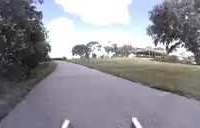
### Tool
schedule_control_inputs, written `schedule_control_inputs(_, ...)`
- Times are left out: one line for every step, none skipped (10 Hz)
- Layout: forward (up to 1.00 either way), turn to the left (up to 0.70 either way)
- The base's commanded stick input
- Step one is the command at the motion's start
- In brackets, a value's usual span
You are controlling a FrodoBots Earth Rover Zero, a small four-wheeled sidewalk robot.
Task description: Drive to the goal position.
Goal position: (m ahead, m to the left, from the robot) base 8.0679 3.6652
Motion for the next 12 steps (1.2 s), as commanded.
schedule_control_inputs(0.7, 0.01)
schedule_control_inputs(0.7, 0.01)
schedule_control_inputs(0.7, 0.01)
schedule_control_inputs(0.7, 0.01)
schedule_control_inputs(0.7, 0.01)
schedule_control_inputs(0.7, 0.01)
schedule_control_inputs(0.7, 0.01)
schedule_control_inputs(0.7, 0.01)
schedule_control_inputs(0.7, 0.01)
schedule_control_inputs(0.7, 0.01)
schedule_control_inputs(0.7, 0.01)
schedule_control_inputs(0.7, 0.01)
